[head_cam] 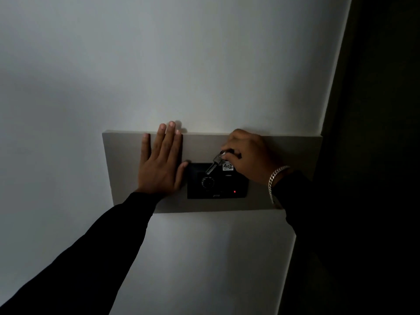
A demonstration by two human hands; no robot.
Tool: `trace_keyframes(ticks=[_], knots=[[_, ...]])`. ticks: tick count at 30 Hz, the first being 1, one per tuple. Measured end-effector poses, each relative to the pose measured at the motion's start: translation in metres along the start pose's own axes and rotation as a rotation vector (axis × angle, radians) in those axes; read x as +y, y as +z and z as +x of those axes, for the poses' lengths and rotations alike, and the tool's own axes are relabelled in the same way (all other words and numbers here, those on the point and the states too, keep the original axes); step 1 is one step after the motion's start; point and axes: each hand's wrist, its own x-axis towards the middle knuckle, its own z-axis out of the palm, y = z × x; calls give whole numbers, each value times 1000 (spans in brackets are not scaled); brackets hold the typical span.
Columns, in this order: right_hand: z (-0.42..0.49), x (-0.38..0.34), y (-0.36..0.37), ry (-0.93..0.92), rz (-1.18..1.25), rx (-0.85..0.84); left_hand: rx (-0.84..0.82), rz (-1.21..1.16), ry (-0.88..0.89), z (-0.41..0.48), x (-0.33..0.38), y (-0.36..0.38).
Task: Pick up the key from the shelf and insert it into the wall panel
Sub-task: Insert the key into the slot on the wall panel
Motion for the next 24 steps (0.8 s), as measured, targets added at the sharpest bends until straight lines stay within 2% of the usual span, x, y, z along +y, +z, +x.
trace_keyframes(ticks=[5,8,18,24], knots=[[-8,6,3,22,113,213,9,9,2,-2,-1,4],[-13,6,9,33,134,272,5,13,0,-2,-1,4],[-33,13,25,24,77,310,0,29,-23,-23,0,13],[-42,6,18,42,73,252,-44,-55,-87,-25,7,4]])
